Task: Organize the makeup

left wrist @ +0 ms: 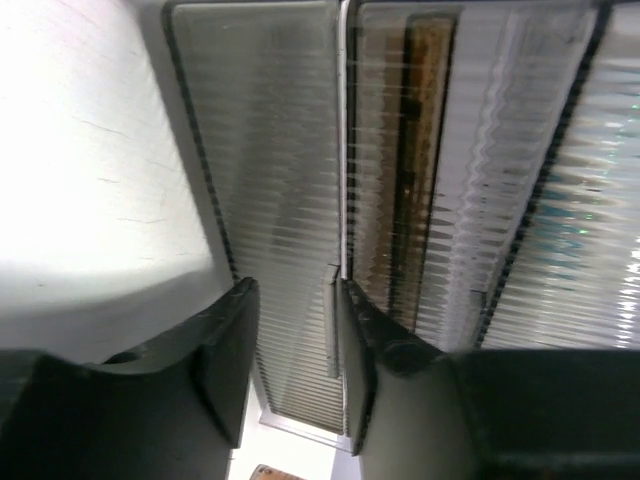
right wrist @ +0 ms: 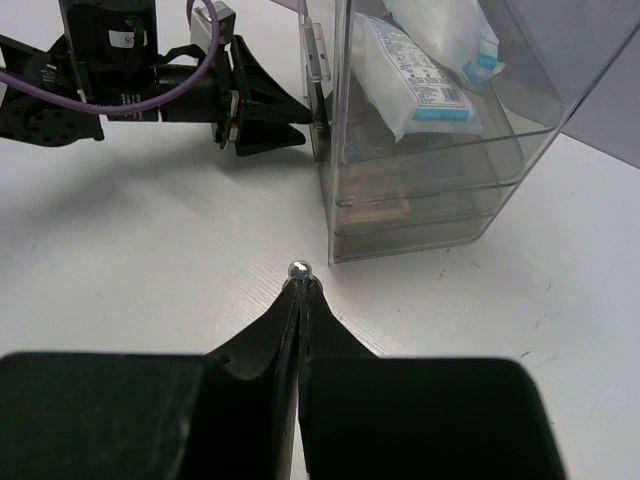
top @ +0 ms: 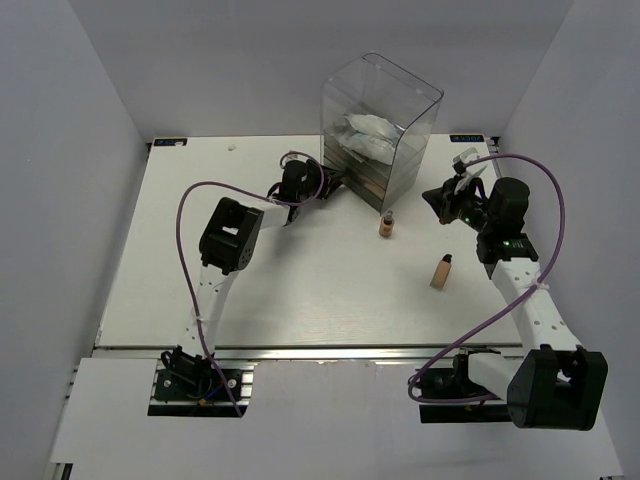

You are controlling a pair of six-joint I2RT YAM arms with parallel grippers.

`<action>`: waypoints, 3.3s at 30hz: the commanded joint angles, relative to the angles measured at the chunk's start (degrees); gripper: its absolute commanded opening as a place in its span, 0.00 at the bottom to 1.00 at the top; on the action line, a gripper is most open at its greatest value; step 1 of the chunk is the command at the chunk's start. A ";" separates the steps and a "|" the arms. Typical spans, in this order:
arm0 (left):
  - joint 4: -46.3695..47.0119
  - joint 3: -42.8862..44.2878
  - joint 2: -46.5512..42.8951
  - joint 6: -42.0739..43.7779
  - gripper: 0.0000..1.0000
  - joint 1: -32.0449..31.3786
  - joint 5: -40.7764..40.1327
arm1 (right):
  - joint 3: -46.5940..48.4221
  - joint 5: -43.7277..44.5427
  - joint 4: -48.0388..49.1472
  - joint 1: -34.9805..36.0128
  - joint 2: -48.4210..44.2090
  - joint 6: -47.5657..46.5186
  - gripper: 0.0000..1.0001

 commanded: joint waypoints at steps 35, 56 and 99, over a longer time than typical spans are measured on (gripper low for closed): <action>11.72 -31.78 -21.22 2.16 0.22 1.85 3.30 | 0.15 -2.38 -20.37 -0.20 2.96 -13.96 0.62; -27.65 -34.57 -46.15 31.78 0.98 11.60 -1.44 | 1.72 -0.47 -5.79 5.50 23.43 -25.65 0.89; -39.70 -54.01 -75.45 34.86 0.98 25.06 -5.13 | 32.21 22.39 -25.82 26.59 35.47 -33.48 0.00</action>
